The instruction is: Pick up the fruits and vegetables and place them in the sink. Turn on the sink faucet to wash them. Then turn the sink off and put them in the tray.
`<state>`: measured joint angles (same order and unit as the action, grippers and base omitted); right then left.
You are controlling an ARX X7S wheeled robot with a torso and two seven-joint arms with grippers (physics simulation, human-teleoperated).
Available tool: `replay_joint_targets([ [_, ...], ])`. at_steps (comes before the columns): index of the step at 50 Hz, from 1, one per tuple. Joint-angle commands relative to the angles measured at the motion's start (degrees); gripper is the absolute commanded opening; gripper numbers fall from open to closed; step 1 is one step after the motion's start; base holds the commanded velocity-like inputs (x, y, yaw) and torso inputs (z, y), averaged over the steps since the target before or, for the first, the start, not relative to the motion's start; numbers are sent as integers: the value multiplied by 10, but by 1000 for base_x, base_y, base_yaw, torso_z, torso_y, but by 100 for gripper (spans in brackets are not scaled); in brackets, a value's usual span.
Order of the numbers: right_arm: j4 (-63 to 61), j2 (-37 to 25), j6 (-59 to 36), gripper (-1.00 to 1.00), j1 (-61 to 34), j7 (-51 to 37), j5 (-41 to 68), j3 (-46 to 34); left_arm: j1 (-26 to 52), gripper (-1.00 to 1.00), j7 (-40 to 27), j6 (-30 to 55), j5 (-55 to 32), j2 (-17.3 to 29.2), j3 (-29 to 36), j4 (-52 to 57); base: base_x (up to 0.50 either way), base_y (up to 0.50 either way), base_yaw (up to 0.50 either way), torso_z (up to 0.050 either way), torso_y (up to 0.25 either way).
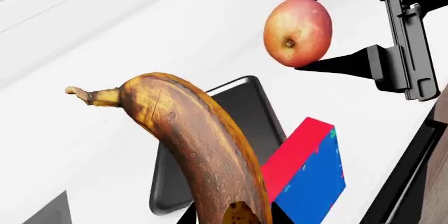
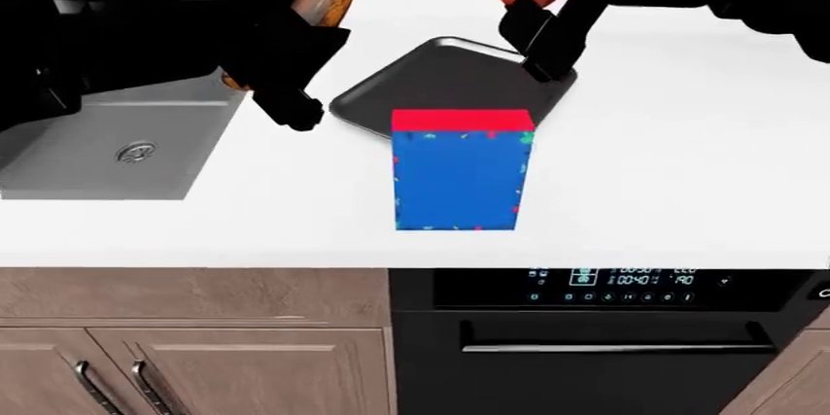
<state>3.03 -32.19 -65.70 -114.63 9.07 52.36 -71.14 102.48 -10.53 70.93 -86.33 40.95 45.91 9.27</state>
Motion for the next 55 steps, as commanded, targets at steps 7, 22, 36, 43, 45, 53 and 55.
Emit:
replay_joint_targets([
  [7, -2, -1, 2, -100, 0, 14, -4, -3, 3, -100, -1, -3, 7, 0, 2, -2, 497, -192, 0, 0, 1],
  [22, 1, 3, 4, -100, -2, 24, -11, -11, 4, -100, 1, -5, 7, 3, 4, 0, 482, -240, 0, 0, 2],
  [36, 1, 5, 7, -100, 1, 33, -14, -18, 5, -100, -1, -5, 6, 4, 6, 1, 449, 1, 0, 0, 2],
  [43, 1, 4, 8, -100, 3, 32, -10, -12, 2, -100, 2, -7, 9, 3, 9, 2, 153, 45, 0, 0, 3],
  [45, 3, 5, 6, -100, 3, 35, -10, -15, 2, -100, 2, -7, 10, 3, 10, 2, 0, 0, 0, 0, 0],
  [53, 3, 6, 4, -100, 5, 35, -8, -14, 1, -100, 14, -5, 19, -5, 21, 3, 237, 1, 0, 0, 1],
  [55, 2, 5, 4, -100, 5, 36, -8, -14, 1, -100, 24, -4, 27, -10, 29, 0, 0, 0, 0, 0, 0],
])
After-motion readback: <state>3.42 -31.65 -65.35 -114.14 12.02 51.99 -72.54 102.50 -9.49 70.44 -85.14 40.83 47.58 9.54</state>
